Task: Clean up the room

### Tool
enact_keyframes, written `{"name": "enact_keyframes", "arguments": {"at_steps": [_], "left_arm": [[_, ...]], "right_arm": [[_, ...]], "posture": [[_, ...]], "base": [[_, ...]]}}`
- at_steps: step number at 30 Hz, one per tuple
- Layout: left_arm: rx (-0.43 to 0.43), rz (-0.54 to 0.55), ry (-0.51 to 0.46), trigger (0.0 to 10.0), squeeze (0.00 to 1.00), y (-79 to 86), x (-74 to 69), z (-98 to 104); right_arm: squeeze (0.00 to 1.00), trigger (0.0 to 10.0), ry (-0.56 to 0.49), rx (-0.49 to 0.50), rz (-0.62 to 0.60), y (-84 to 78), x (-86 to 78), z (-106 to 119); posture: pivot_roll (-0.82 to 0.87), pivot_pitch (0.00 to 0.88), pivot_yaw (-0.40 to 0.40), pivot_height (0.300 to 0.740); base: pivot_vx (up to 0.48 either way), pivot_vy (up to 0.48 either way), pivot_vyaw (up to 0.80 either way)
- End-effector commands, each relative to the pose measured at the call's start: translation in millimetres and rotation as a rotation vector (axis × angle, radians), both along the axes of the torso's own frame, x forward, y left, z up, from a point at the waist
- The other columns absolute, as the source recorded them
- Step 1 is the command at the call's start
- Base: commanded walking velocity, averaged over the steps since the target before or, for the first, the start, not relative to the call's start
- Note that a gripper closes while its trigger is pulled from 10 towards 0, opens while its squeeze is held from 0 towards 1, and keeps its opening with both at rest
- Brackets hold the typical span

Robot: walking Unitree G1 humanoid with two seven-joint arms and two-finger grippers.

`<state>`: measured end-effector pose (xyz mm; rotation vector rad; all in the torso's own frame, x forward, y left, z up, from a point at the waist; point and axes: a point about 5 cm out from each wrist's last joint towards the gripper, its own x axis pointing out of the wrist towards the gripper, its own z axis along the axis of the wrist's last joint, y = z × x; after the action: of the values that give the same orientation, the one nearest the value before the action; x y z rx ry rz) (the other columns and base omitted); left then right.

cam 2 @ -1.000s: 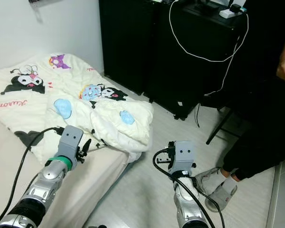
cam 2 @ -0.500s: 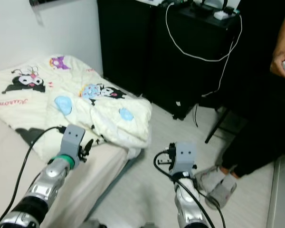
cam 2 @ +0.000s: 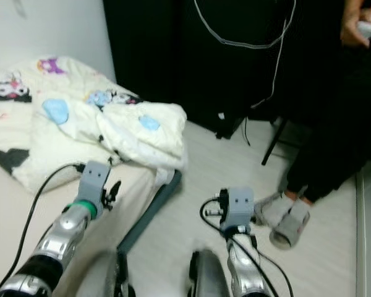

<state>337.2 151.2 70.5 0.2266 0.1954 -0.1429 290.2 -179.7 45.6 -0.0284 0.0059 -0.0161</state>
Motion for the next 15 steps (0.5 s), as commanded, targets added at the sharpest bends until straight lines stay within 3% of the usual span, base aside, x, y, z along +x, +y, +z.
{"name": "enact_keyframes", "arguments": {"at_steps": [1, 4, 6, 10, 11, 13, 14, 15], "left_arm": [[-0.025, 0.040, -0.045, 10.0, 0.00, 0.7, 12.4, 20], [-0.034, 0.062, -0.065, 10.0, 0.00, 1.4, 19.6, 31], [-0.058, 0.119, -0.107, 10.0, 0.00, 1.4, 38.0, 60], [-0.076, 0.140, -0.130, 10.0, 0.00, -0.7, 48.6, 78], [-0.085, 0.155, -0.131, 10.0, 0.71, -4.0, 55.0, 86], [-0.083, 0.171, -0.129, 10.0, 0.71, -6.6, 59.4, 92], [-0.077, 0.195, -0.127, 10.0, 1.00, -8.5, 63.0, 97], [-0.077, 0.195, -0.127, 10.0, 1.00, -8.5, 63.0, 97]], "right_arm": [[0.00, 10.0, 0.000, 0.008, 0.001, 2.2, -0.3, 0], [0.00, 10.0, -0.004, 0.009, 0.005, 3.4, 0.0, 1], [0.00, 10.0, -0.012, 0.018, 0.014, 6.5, 0.2, 2], [0.00, 10.0, -0.015, 0.023, 0.020, 9.2, -0.3, 3], [0.00, 10.0, -0.016, 0.025, 0.024, 11.2, -1.0, 2], [0.00, 10.0, -0.018, 0.028, 0.027, 12.9, -1.6, 2], [0.00, 10.0, -0.020, 0.030, 0.030, 14.4, -2.2, 3], [0.00, 10.0, -0.020, 0.030, 0.030, 14.4, -2.2, 3]], "posture": [[0.03, 0.105, 0.027, 0.561], [0.03, 0.105, 0.027, 0.556], [0.03, 0.114, 0.030, 0.556], [0.03, 0.125, 0.035, 0.556], [0.02, 0.134, 0.040, 0.556], [0.02, 0.140, 0.043, 0.556], [0.02, 0.146, 0.046, 0.556], [0.02, 0.146, 0.046, 0.556]], "base": [[0.000, 0.000, 0.00], [0.000, 0.000, 0.00], [0.000, 0.000, 0.00], [0.000, 0.000, 0.00], [0.000, 0.000, 0.00], [0.000, 0.000, 0.00], [0.000, 0.000, 0.00], [0.000, 0.000, 0.00]]}}
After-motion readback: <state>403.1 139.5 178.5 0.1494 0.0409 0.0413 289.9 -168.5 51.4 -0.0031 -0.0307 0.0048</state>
